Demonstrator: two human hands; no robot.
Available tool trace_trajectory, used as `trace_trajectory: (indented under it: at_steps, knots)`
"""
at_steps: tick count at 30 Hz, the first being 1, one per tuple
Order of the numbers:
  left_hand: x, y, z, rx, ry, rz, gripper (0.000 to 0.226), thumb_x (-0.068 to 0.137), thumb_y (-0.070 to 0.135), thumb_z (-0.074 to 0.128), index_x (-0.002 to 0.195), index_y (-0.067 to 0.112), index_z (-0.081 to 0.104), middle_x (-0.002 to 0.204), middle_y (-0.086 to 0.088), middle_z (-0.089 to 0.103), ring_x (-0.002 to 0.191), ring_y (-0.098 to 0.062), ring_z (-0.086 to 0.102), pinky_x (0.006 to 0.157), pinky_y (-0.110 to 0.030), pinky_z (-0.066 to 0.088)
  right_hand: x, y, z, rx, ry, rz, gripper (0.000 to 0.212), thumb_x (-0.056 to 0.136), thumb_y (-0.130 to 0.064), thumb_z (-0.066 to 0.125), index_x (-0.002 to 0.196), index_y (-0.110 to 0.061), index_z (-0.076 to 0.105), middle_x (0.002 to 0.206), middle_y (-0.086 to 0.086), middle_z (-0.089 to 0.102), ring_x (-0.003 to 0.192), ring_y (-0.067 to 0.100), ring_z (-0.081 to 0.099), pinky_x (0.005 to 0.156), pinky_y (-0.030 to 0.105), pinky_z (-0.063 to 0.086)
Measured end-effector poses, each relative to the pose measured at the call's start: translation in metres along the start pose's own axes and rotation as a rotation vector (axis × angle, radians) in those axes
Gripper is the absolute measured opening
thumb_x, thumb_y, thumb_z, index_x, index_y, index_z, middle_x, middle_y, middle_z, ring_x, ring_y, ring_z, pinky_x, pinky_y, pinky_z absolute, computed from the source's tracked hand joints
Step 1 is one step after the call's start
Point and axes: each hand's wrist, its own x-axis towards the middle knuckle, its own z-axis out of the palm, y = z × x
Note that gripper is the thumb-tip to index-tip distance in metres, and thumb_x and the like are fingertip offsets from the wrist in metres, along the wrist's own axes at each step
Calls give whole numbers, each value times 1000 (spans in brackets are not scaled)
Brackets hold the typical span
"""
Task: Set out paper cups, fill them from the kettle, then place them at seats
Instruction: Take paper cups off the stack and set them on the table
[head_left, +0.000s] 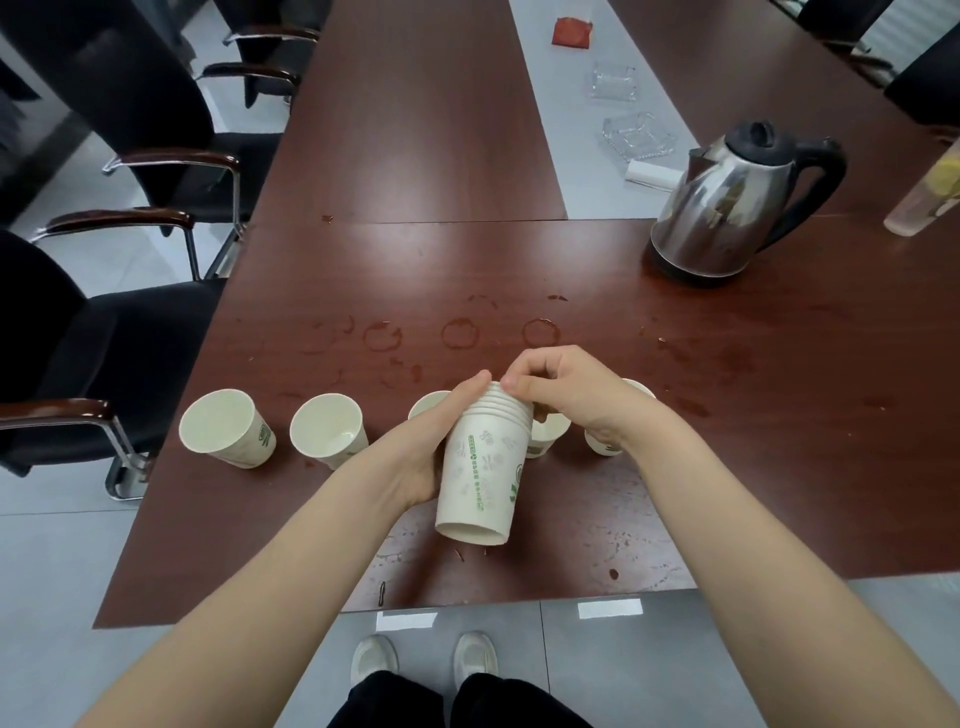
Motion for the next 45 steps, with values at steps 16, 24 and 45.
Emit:
trace_trajectory:
  at_steps: [16,24,45]
  knots:
    - [7,27,0,233,-25,42,27,88,33,60,95,8,65,73,-6,73,63,-17,69,63,-29,55,20,-14,-8,74,226,86,20,89,-26,65,71,-19,62,65,-8,62,66,10,56,69,29,47]
    - [13,51,0,276,-134,44,31,89,37,57,96,8,66,79,-9,74,67,-21,70,66,-32,57,28,-23,-26,350,114,333,43,84,-41,66,113,-9,66,105,11,69,100,27,67,90,44,54]
    - [61,78,38,114,46,41,59,63,55,70,98,7,68,88,-12,71,77,-27,68,75,-38,55,48,53,-134,36,597,167,71,75,-22,80,136,-14,44,112,-4,59,107,14,55,89,26,43]
